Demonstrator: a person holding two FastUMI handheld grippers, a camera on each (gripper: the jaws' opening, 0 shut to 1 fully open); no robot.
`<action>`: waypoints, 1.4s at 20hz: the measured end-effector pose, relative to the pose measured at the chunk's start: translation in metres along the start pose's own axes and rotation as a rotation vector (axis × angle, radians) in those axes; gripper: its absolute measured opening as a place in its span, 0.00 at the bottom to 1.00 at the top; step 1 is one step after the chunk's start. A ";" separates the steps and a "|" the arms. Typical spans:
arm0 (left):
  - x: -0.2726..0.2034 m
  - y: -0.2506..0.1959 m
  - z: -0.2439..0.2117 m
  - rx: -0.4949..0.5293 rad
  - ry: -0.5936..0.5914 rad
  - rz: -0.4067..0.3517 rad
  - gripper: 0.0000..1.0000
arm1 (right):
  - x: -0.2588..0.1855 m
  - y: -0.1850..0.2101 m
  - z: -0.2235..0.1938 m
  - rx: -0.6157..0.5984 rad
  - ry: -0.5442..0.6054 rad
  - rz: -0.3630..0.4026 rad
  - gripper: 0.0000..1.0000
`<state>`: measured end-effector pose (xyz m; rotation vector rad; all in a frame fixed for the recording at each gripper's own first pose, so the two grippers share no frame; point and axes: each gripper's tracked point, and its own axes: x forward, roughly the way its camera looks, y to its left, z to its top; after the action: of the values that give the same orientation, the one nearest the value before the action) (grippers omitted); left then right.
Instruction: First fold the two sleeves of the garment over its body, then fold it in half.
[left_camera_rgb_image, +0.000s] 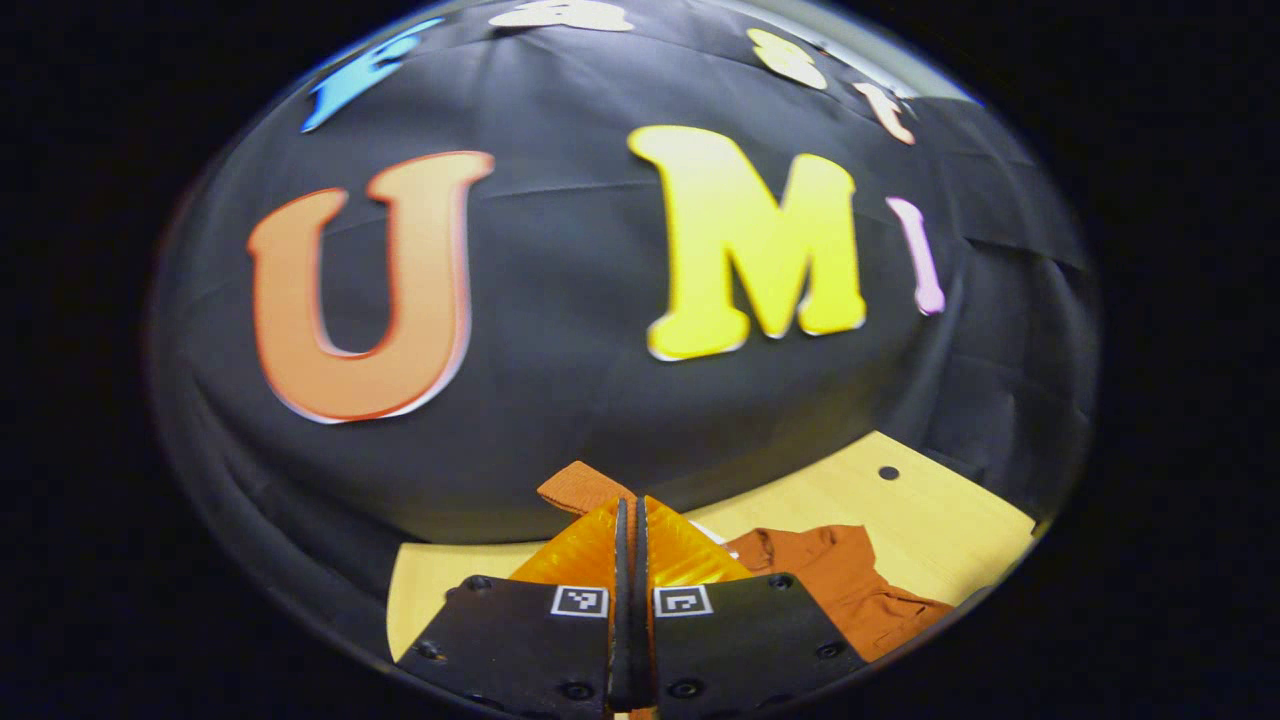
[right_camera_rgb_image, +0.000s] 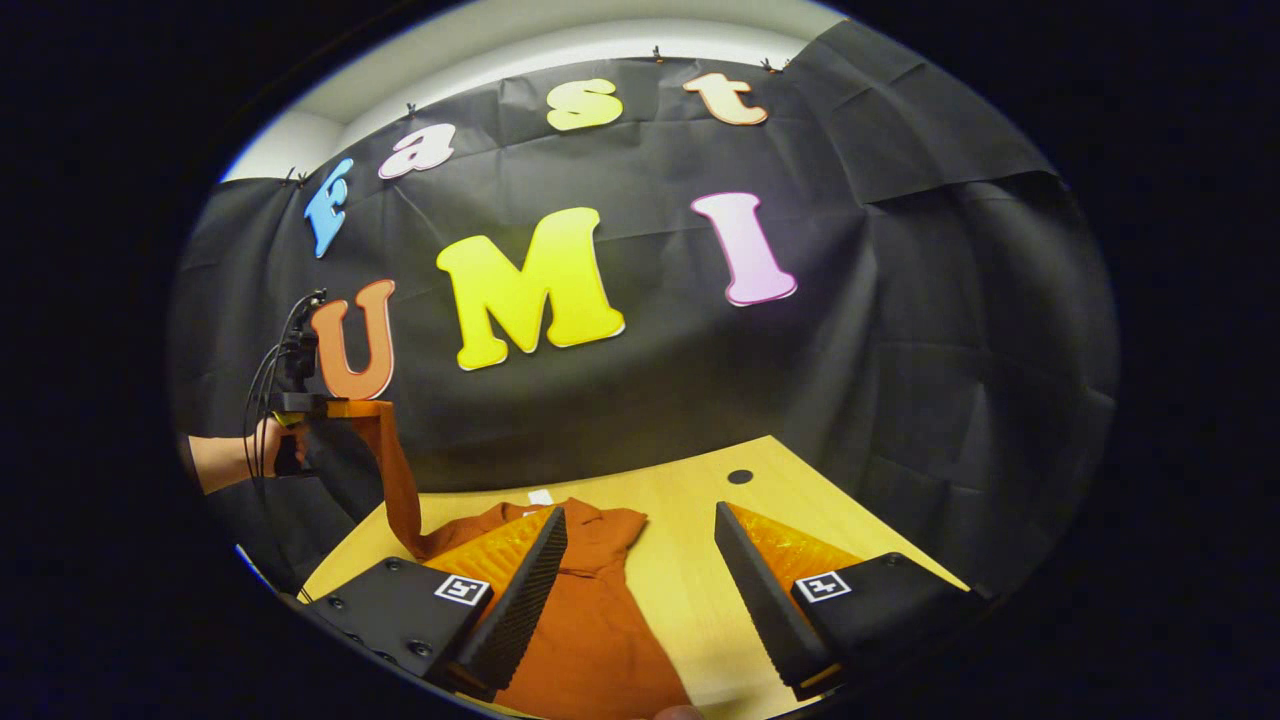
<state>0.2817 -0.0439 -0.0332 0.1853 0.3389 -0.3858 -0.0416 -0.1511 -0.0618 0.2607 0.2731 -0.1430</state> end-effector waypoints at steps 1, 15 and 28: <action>0.017 -0.027 -0.003 0.017 0.020 -0.040 0.02 | -0.004 -0.009 0.001 0.001 -0.002 -0.023 0.95; 0.119 -0.248 -0.175 0.139 0.330 -0.210 0.03 | -0.056 -0.093 0.000 0.004 0.034 -0.253 0.95; 0.125 -0.303 -0.192 0.005 0.345 -0.176 0.73 | -0.050 -0.067 -0.008 -0.055 0.102 -0.170 0.95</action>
<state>0.2146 -0.3159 -0.2903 0.2277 0.6971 -0.5297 -0.1028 -0.2076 -0.0705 0.1897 0.3997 -0.2905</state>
